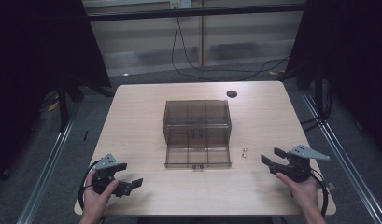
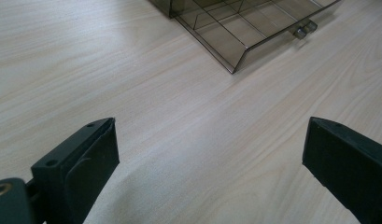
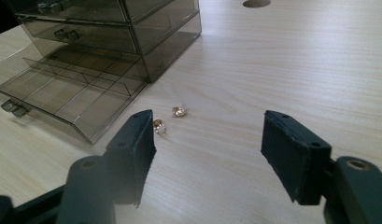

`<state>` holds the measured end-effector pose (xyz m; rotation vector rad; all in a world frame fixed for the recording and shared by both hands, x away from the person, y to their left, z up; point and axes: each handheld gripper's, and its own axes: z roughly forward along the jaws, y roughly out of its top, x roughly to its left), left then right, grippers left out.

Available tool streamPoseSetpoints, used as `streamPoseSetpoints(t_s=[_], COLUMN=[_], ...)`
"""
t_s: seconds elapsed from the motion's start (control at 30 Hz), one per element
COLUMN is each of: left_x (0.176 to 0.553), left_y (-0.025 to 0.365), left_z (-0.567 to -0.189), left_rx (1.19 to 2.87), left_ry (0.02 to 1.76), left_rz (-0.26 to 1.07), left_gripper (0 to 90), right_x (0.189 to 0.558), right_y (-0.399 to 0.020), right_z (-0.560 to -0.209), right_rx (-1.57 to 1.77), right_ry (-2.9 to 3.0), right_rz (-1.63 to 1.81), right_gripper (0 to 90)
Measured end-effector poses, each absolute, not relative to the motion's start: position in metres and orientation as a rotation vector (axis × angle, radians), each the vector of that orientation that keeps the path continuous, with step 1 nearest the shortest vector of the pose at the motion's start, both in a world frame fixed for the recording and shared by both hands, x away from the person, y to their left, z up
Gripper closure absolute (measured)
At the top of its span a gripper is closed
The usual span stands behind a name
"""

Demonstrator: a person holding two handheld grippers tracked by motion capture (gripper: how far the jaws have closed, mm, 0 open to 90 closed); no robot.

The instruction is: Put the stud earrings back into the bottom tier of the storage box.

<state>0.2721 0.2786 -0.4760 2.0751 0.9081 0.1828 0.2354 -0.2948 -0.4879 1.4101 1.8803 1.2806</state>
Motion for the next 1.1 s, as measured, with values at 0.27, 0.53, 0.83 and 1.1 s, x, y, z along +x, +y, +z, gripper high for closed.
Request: streamPoseSetpoints(t_s=[0.27,0.53,0.83,1.1], left_x=[0.274,0.274,0.275,0.274], left_y=[0.277,0.276,0.275,0.275], left_z=[-0.477,-0.477,-0.478,-0.477], left_rx=[2.078,2.082,2.086,2.084], left_ry=[0.918,0.912,0.910,0.902], left_rz=[0.184,0.174,0.172,0.175], left_gripper=[3.7,3.7,3.6,3.7], right_x=[0.236,0.240,0.246,0.252], right_y=[-0.297,-0.294,-0.276,-0.271], right_z=[-0.484,-0.484,-0.484,-0.480], right_rx=[1.425,1.466,1.398,1.372], right_ry=[1.915,1.991,2.143,2.237], right_rz=[1.288,1.244,1.158,1.137], right_gripper=[42.5,41.3,48.1,53.2])
